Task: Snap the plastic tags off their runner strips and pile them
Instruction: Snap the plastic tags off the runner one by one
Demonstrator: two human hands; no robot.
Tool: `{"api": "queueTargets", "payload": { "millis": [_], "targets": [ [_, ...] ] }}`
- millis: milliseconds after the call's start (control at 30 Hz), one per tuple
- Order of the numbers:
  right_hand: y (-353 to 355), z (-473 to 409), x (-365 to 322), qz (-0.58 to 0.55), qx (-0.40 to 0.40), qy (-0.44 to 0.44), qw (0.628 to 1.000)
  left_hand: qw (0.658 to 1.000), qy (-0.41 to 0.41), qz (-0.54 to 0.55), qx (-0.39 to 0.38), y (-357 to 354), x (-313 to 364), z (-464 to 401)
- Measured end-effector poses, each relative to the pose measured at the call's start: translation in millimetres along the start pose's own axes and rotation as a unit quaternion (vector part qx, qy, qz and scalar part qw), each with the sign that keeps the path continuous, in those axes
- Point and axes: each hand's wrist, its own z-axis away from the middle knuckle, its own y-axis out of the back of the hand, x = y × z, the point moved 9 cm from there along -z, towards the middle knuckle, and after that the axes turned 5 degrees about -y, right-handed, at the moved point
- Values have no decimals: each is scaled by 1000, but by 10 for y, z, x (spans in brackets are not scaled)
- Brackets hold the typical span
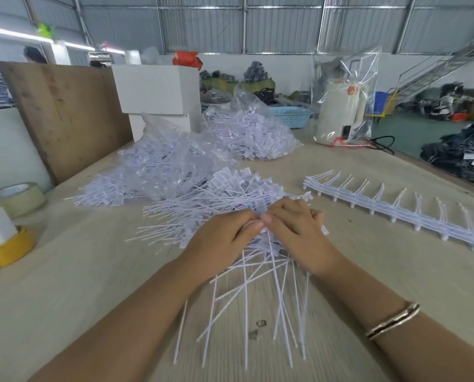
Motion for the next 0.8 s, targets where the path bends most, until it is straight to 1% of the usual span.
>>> {"api": "queueTargets", "payload": {
  "millis": [100,167,200,300,367,433,467,567,633,667,733,800],
  "targets": [
    [-35,-18,-19,-69,-25,-8,997,999,16,23,18,26,-16,4],
    [5,-30,-22,-59,-25,-7,998,998,37,48,32,69,-68,9],
    [31,-29,-33,-56,-21,-5,998,997,42,47,35,87,-89,6],
    [148,-30,-61,-95,8,-2,995,997,54,40,36,137,-143,-5],
    [207,-24,-55,-121,24,-6,992,998,51,16,25,158,-147,-11],
    [234,-20,28,-160,38,-34,986,999,49,-14,5,161,-135,-14],
    [217,-18,81,-174,34,-58,982,999,52,-6,0,160,-132,-12],
    [84,-10,177,-215,-23,-107,970,999,48,10,-3,158,-115,-8],
    [21,-15,138,-222,-52,-103,968,999,43,26,-9,137,-103,-2],
    [17,-28,107,-235,-55,-94,966,998,43,42,-10,127,-101,-1],
    [57,-55,93,-288,-34,-87,953,996,46,72,3,142,-100,-10],
    [84,-35,85,-352,-17,-90,931,993,55,103,33,165,-98,-24]
  ]
}}
